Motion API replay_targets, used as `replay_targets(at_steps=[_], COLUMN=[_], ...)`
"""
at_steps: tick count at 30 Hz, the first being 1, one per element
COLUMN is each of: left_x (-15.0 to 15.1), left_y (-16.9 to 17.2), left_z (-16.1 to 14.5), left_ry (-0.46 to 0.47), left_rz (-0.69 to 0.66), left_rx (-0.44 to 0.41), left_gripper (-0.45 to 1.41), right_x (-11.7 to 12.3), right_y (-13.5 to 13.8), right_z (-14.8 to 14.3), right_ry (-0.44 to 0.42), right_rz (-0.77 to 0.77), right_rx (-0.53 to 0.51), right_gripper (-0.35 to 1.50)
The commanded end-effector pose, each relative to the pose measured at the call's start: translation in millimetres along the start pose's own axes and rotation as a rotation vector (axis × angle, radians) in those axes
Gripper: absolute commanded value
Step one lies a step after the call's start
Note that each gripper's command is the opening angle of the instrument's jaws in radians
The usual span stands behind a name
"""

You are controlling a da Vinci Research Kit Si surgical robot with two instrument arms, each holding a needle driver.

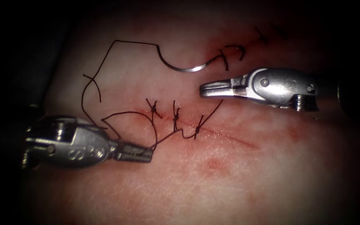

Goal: Wound Closure
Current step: Wrap the suture once counter-clockwise around the right gripper.

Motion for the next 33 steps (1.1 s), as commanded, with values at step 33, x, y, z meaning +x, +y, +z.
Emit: replay_targets(at_steps=[33], left_x=[-11.7], left_y=[-6.8], left_z=[11.8], left_ry=[-0.018], left_rz=[-0.025], left_rx=[-0.015], left_gripper=[-0.45], right_x=[-7.1], right_y=[-6.2], right_z=[5.4], right_ry=[0.410], right_rz=[0.305], right_rx=[0.123], right_gripper=[-0.35])
